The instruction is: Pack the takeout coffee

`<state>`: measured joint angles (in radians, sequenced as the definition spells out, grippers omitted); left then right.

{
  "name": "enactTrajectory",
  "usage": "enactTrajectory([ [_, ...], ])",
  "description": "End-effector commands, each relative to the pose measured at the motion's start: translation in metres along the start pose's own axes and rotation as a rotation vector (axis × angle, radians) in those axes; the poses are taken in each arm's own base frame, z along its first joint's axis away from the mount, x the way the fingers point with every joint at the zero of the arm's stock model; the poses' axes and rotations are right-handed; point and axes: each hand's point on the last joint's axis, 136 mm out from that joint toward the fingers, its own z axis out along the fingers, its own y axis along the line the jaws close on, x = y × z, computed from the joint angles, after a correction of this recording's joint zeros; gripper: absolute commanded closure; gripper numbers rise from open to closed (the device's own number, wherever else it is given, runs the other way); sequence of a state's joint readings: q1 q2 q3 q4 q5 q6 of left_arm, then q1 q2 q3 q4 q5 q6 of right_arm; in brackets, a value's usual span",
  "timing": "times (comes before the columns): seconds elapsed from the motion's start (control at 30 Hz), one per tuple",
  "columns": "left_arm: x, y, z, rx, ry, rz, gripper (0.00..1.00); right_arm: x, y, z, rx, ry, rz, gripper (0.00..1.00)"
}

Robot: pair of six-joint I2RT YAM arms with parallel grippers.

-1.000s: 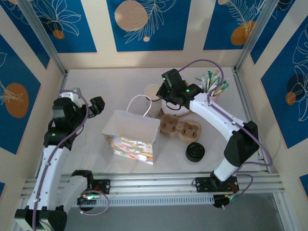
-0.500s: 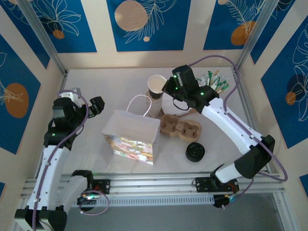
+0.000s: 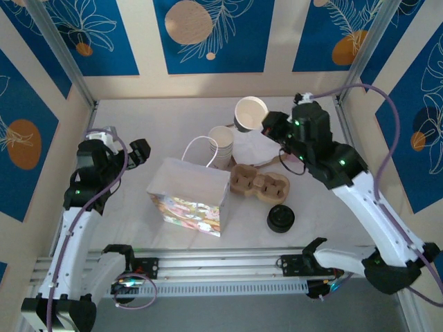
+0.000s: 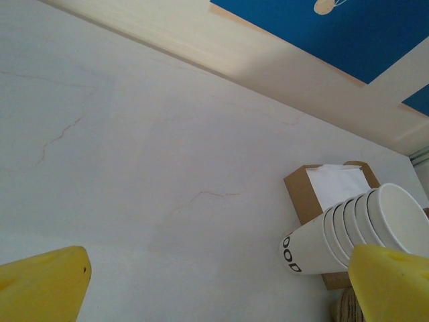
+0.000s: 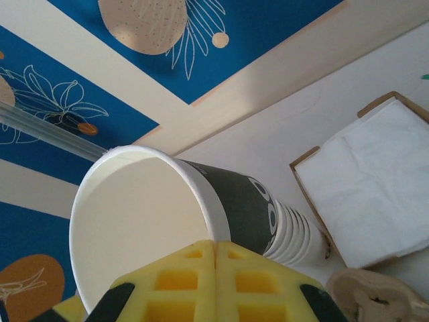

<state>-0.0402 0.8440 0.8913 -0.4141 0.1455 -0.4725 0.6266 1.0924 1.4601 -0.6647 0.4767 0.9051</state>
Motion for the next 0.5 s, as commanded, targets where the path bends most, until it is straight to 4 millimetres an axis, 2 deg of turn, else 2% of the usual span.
enactTrajectory([
  [0.0, -0.008, -0.001, -0.005, -0.009, -0.015, 0.002, 0.02, 0.020, -0.026, -0.015, 0.065, 0.060, -0.060, 1.00],
  [0.3, -0.001, -0.004, -0.004, 0.009, 0.043, 0.020, 0.02, 0.094, -0.068, -0.054, 0.051, 0.303, -0.064, 1.00],
  [0.47, 0.007, -0.001, -0.007, -0.004, 0.070, 0.029, 0.02, 0.125, -0.096, -0.066, 0.110, 0.388, -0.044, 1.00],
])
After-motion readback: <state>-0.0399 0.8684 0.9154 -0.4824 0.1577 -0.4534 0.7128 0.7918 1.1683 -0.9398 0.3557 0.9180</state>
